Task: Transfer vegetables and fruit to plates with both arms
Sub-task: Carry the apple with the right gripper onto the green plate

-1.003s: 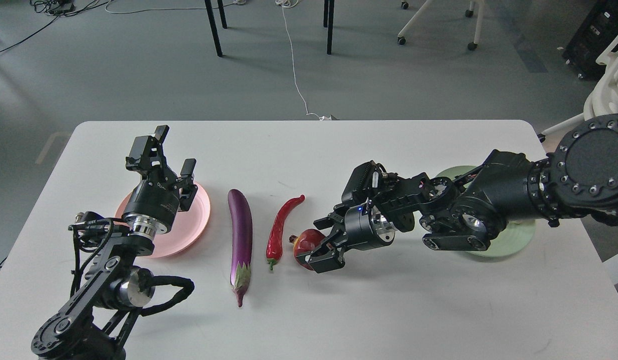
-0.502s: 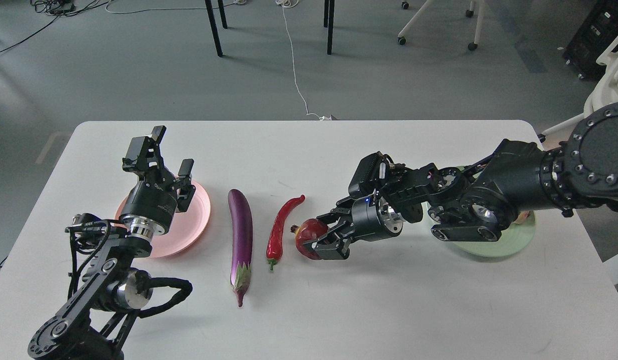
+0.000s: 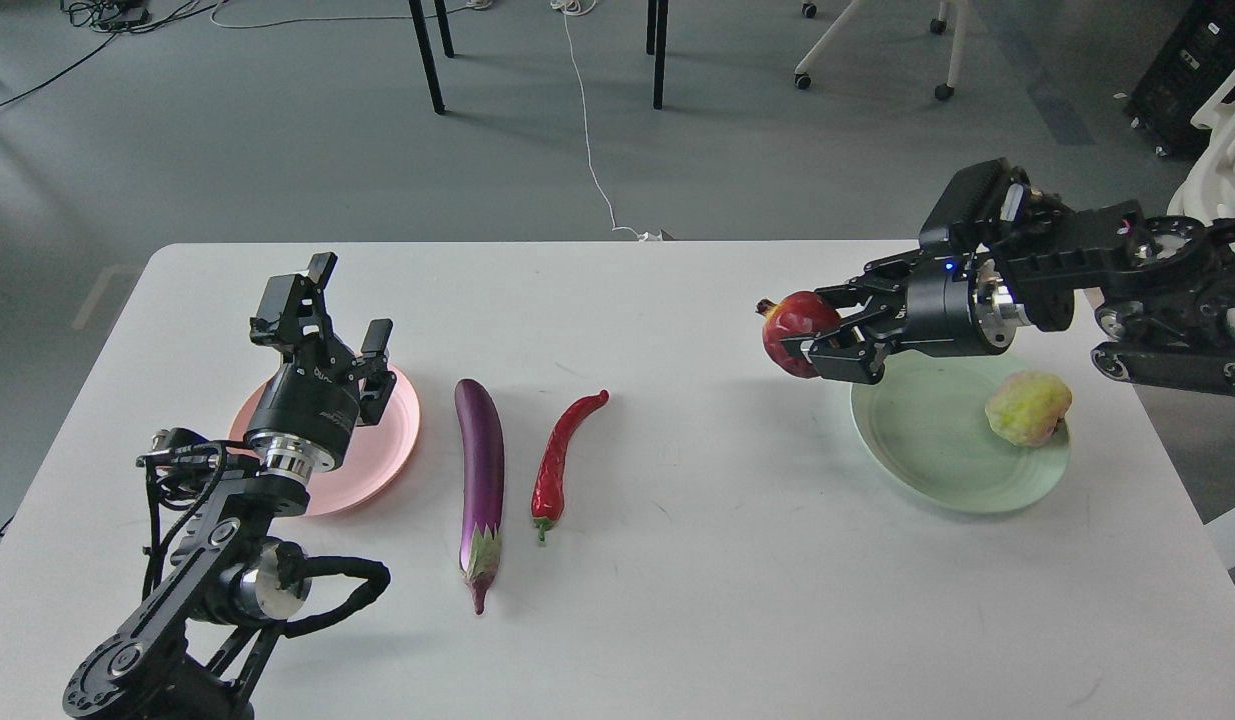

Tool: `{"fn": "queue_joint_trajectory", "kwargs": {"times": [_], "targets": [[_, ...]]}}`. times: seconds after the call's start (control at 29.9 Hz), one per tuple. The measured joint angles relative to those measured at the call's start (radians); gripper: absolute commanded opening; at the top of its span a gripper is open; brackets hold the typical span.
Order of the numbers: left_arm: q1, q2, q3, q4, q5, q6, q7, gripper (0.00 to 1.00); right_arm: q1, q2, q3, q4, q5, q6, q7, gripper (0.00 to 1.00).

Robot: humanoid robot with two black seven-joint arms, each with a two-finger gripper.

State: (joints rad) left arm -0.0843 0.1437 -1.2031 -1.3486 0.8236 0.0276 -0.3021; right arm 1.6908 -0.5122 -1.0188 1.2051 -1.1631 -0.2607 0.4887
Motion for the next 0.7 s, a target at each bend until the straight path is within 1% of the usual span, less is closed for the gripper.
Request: {"fn": "queue_joint_trajectory", "kwargs": {"times": [0.1, 0.23, 0.3, 0.43, 0.5, 0.6, 0.64, 0.67, 0.7], "targets": [[0.000, -0.009, 0.001, 0.001, 0.000, 0.000, 0.000, 0.99, -0.057, -0.048, -0.012, -0.061, -0.046, 0.000, 0.000, 0.42], [0.000, -0.016, 0.004, 0.002, 0.001, 0.000, 0.001, 0.99, -0.158, -0.065, -0.012, -0.181, -0.079, -0.003, 0.000, 0.42], [0.000, -0.016, 0.005, 0.002, 0.002, 0.000, 0.001, 0.99, -0.194, -0.065, -0.004, -0.205, -0.082, -0.006, 0.000, 0.42], [0.000, -0.016, 0.005, 0.002, 0.002, 0.000, 0.001, 0.99, -0.228, -0.066, 0.028, -0.204, -0.082, -0.008, 0.000, 0.43], [0.000, -0.014, 0.005, 0.002, 0.002, 0.000, 0.001, 0.99, -0.235, -0.068, 0.033, -0.202, -0.082, -0.008, 0.000, 0.49], [0.000, -0.013, 0.005, 0.002, 0.002, 0.000, 0.001, 0.99, -0.239, -0.069, 0.035, -0.201, -0.082, -0.008, 0.000, 0.61], [0.000, -0.014, 0.005, 0.002, 0.002, -0.001, 0.001, 0.99, -0.240, -0.069, 0.035, -0.200, -0.082, -0.008, 0.000, 0.71], [0.000, -0.014, 0.005, 0.002, 0.002, -0.001, 0.001, 0.99, -0.241, -0.069, 0.035, -0.200, -0.082, -0.008, 0.000, 0.79], [0.000, -0.014, 0.005, 0.002, 0.002, -0.001, 0.001, 0.99, -0.242, -0.071, 0.035, -0.199, -0.082, -0.008, 0.000, 0.84]]}}
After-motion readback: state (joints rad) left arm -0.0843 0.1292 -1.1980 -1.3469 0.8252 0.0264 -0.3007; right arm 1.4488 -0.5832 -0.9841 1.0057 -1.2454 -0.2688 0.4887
